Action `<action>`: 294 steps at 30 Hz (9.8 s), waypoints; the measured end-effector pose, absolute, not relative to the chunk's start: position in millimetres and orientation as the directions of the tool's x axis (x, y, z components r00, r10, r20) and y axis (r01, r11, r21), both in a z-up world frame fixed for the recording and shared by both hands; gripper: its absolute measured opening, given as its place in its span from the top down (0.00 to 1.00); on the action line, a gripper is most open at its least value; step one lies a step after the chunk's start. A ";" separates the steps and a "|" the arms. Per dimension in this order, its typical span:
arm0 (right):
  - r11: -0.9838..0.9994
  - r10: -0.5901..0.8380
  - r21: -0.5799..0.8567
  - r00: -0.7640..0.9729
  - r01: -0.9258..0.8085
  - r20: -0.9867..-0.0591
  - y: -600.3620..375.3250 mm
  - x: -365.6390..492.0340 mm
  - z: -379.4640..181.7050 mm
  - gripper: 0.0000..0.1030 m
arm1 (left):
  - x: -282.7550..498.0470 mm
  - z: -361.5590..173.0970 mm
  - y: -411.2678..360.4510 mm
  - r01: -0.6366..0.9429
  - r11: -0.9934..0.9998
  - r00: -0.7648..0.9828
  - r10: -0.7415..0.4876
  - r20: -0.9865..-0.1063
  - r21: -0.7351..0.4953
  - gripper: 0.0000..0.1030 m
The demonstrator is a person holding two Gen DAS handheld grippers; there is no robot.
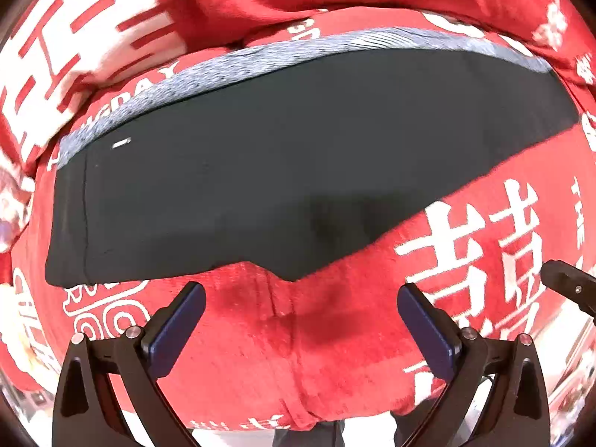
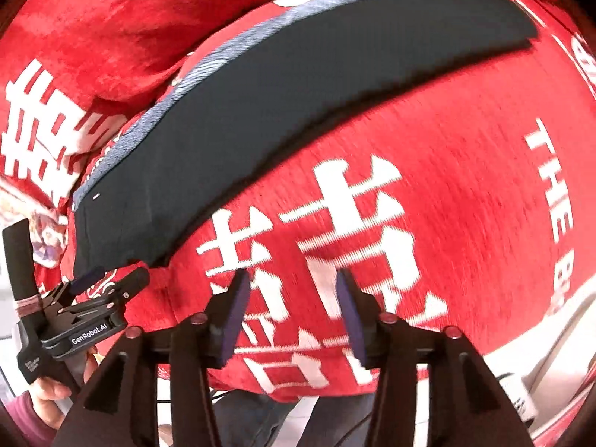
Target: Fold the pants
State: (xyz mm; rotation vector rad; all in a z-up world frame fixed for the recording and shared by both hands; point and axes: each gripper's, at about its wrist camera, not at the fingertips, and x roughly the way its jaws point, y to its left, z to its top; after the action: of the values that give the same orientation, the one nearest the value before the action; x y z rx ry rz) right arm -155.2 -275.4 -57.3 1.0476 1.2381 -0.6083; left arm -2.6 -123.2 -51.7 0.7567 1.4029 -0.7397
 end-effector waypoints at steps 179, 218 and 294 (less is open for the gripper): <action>0.261 0.015 0.593 0.611 0.761 -0.791 -569.9 -257.3 -88.5 0.84 | -106.5 -109.3 -390.7 0.761 0.646 0.139 -0.075 -0.987 0.058 0.00; 0.861 -0.451 -0.391 0.136 0.326 -0.882 -247.7 1.0 -77.4 0.55 | 94.9 -63.3 -83.2 0.520 0.846 0.239 -0.013 -0.971 0.116 0.00; 0.495 0.148 0.445 0.432 0.747 -0.890 -438.3 -94.5 -85.6 0.84 | 21.1 -94.5 -226.1 0.716 0.698 0.085 -0.077 -0.993 0.007 0.27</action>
State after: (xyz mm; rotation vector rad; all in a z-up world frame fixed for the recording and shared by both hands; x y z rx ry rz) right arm -94.5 -438.3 -85.6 1.0126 1.0863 -0.4659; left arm 21.1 -226.1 -94.5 0.5843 1.3694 -0.6441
